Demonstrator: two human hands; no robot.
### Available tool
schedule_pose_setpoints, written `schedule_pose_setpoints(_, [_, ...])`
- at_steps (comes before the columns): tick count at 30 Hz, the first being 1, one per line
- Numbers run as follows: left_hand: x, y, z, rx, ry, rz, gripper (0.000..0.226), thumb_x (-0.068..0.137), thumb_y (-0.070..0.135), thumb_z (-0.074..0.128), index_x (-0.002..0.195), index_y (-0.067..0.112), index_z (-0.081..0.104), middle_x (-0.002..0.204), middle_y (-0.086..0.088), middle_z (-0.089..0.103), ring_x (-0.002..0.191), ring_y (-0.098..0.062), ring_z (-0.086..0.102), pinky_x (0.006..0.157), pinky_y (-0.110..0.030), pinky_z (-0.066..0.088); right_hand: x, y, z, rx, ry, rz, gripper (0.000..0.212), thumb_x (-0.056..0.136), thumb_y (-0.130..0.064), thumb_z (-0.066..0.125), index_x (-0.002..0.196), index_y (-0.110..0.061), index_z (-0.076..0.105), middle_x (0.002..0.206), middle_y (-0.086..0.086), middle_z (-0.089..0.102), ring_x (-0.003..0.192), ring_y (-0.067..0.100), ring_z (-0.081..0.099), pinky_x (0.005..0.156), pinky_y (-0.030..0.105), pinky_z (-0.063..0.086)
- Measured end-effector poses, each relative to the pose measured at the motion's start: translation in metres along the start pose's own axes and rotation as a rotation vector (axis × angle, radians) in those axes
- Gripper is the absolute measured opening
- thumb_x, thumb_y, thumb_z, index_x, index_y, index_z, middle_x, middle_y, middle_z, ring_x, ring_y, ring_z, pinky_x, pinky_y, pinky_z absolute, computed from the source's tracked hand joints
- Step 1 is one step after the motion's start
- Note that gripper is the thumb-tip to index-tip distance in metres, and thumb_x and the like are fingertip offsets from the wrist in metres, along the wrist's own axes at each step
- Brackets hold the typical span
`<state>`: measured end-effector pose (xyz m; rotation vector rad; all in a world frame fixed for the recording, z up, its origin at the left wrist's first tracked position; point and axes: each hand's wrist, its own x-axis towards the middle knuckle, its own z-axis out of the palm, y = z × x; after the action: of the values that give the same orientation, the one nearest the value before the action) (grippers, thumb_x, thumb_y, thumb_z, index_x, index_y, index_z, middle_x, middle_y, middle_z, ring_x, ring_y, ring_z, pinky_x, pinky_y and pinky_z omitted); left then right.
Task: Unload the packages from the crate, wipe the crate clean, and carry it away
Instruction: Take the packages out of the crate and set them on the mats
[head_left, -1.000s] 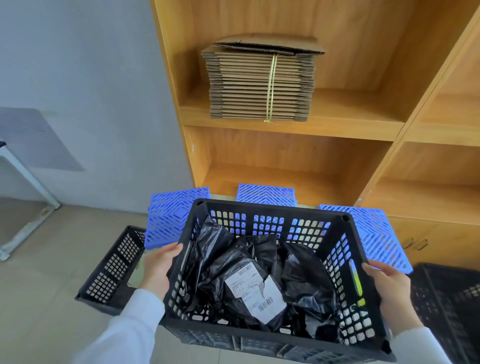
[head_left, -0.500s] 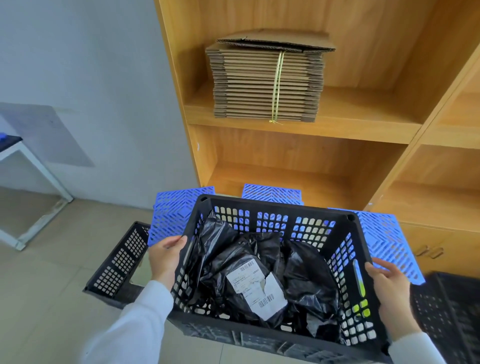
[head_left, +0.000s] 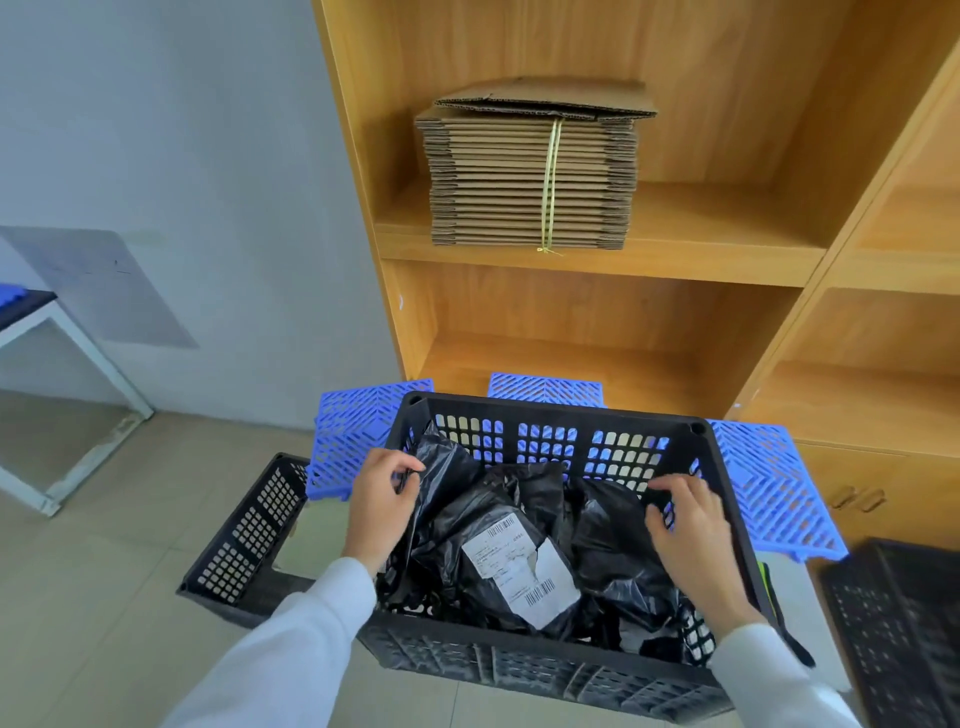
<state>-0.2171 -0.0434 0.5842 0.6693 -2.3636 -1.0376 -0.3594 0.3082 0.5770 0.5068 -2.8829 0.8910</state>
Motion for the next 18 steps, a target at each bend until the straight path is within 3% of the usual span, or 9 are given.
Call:
schedule_pose_setpoints(3, [0.002, 0.003, 0.018, 0.035, -0.273, 0.074, 0.018, 0.095, 0.008, 0.065, 0.099, 0.024, 0.07, 0.107, 0.012, 0.057, 0.101, 0.003, 0.059, 0.093, -0.017, 0.048, 0.004, -0.017, 0.015, 0.177, -0.199, 0.0, 0.018, 0.096, -0.015, 0.064, 0.113, -0.022, 0.063, 0.115, -0.004, 0.058, 0.094, 0.013, 0.061, 0.083, 0.029, 0.05])
schedule_pose_setpoints(7, [0.009, 0.0, 0.042, 0.138, -0.488, 0.056, 0.023, 0.098, 0.016, 0.063, 0.12, 0.024, 0.062, 0.121, 0.011, 0.053, 0.113, -0.003, 0.054, 0.104, -0.026, 0.043, 0.011, -0.035, 0.043, 0.191, -0.49, 0.08, 0.015, 0.097, -0.02, 0.063, 0.111, -0.026, 0.062, 0.108, -0.006, 0.066, 0.098, 0.011, 0.064, 0.092, 0.031, 0.053])
schedule_pose_setpoints(11, [0.018, -0.002, 0.059, 0.222, -0.661, -0.034, 0.048, 0.1, 0.023, 0.062, 0.144, 0.02, 0.044, 0.146, -0.002, 0.041, 0.131, -0.018, 0.048, 0.105, -0.027, 0.039, 0.012, -0.05, 0.072, 0.082, -0.781, 0.163, 0.037, 0.096, -0.034, 0.063, 0.131, -0.023, 0.055, 0.123, -0.001, 0.061, 0.108, 0.014, 0.058, 0.092, 0.027, 0.046])
schedule_pose_setpoints(16, [0.031, -0.014, 0.074, 0.299, -0.92, -0.191, 0.084, 0.098, 0.038, 0.066, 0.16, 0.019, 0.013, 0.154, -0.013, 0.042, 0.133, -0.03, 0.051, 0.1, -0.036, 0.044, 0.012, -0.059, 0.101, -0.047, -0.84, 0.213, 0.057, 0.089, -0.047, 0.067, 0.14, -0.028, 0.049, 0.127, -0.001, 0.06, 0.115, 0.02, 0.059, 0.093, 0.03, 0.047])
schedule_pose_setpoints(18, [0.034, -0.019, 0.077, 0.3, -0.988, -0.222, 0.091, 0.095, 0.042, 0.069, 0.16, 0.018, 0.011, 0.155, -0.013, 0.043, 0.133, -0.03, 0.051, 0.098, -0.036, 0.045, 0.011, -0.06, 0.106, -0.062, -0.837, 0.231, 0.06, 0.087, -0.048, 0.068, 0.141, -0.029, 0.048, 0.132, 0.001, 0.06, 0.118, 0.021, 0.059, 0.095, 0.031, 0.047])
